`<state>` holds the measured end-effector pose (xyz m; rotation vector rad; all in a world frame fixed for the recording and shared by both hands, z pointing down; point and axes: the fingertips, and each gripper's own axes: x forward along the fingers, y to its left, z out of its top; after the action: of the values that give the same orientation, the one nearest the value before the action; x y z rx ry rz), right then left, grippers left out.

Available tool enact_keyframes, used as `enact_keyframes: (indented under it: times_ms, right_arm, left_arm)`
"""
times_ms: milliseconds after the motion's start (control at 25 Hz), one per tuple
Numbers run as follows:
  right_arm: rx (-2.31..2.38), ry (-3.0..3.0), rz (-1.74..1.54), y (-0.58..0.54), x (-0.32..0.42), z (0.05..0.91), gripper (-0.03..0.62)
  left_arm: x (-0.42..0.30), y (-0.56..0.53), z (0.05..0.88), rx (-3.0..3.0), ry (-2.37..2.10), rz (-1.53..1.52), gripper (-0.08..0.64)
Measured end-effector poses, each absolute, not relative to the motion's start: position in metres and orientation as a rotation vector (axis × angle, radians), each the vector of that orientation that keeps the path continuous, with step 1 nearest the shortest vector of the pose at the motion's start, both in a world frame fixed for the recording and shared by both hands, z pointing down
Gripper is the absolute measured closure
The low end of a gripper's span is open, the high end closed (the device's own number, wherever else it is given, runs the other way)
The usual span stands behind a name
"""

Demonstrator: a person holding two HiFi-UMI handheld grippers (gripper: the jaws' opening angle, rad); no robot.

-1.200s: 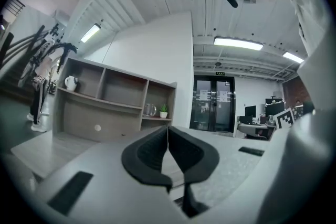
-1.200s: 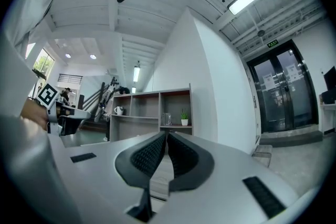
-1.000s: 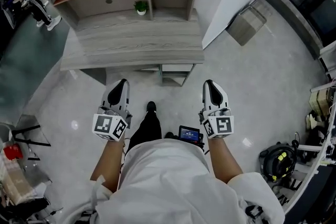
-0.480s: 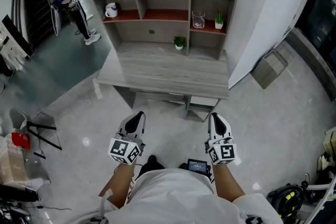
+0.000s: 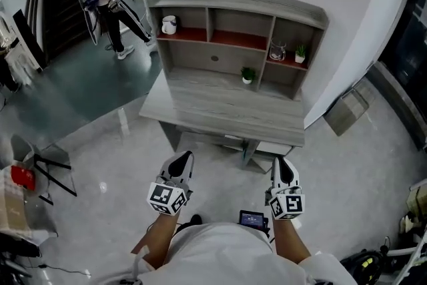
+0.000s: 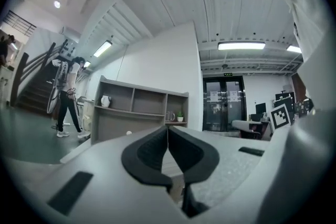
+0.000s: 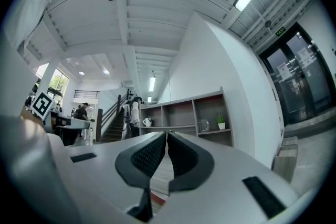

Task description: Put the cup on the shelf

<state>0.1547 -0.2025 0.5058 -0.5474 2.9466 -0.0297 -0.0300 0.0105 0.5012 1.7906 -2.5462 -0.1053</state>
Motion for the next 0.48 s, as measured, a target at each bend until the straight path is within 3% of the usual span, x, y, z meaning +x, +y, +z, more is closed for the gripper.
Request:
enact_keyframes:
  times_ms: [480]
  right_arm:
    - [-0.631,2.972,-0.011,-0.192,0.145,0.515,0.554]
  left_arm:
    - [-0.064,0.026,0.537,1.758,-2.47,-0.124,0.546]
